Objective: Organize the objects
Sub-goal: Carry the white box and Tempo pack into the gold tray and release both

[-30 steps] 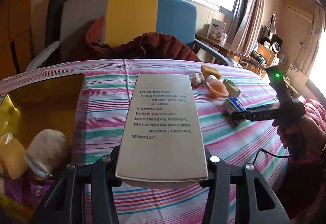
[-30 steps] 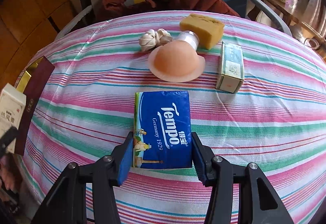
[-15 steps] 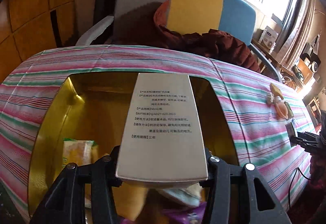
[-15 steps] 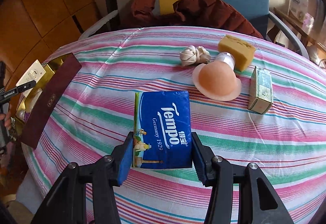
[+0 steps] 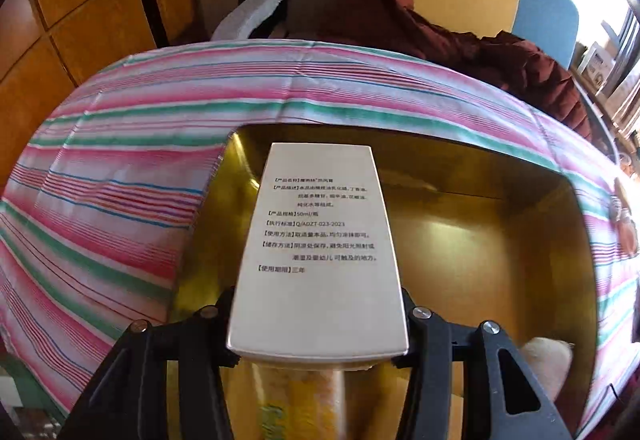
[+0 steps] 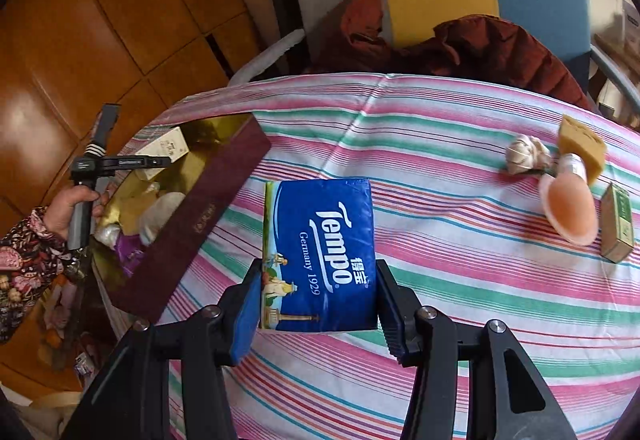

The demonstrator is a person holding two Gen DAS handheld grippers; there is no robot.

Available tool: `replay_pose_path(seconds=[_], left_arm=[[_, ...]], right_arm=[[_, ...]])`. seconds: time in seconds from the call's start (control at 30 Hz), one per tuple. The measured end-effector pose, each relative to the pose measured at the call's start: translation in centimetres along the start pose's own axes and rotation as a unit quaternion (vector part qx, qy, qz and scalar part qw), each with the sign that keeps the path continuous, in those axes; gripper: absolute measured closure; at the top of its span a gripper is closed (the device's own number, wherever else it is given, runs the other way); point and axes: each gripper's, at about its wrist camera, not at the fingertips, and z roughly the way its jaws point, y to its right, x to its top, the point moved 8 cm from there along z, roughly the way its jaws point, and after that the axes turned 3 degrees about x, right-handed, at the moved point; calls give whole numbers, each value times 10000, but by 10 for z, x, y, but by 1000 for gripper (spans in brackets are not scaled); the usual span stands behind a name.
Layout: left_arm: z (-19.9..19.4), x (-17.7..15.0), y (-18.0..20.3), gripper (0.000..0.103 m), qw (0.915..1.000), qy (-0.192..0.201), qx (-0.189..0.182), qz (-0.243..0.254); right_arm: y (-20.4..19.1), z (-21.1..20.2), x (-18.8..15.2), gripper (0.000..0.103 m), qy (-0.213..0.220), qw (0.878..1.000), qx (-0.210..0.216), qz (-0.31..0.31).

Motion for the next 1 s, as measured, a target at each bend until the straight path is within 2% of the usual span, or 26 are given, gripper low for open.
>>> replay_pose_path(seconds=[0.13, 0.27, 0.37, 0.5, 0.6, 0.7, 0.83, 1.0], left_arm=[[6, 8, -11, 52, 9996, 30, 268, -26], [13, 6, -21, 51, 9992, -105, 139, -350], [7, 0, -20, 47, 9996, 12, 138, -239], [-16, -3, -20, 47, 9987, 428, 239, -165], [-39, -11, -24, 47, 9963, 710, 179, -448], [-63, -30, -32, 47, 9897, 954, 157, -1060], [-87, -67, -28, 47, 9758, 1245, -244, -1779], [-90, -104, -15, 47, 9664, 1243, -480, -2197]], right_arm=[[-37, 10, 9, 50, 10, 9994, 277, -227], [-68, 19, 12, 50, -35, 9980, 517, -367], [-87, 24, 12, 50, -100, 9967, 638, -487], [-106, 32, 16, 50, -187, 9955, 704, -605], [-118, 40, 21, 50, -238, 9947, 837, -542], [-130, 52, 27, 50, -306, 9944, 810, -600], [-146, 73, 36, 50, -478, 9938, 810, -595], [-166, 107, 53, 50, -758, 9925, 772, -572]])
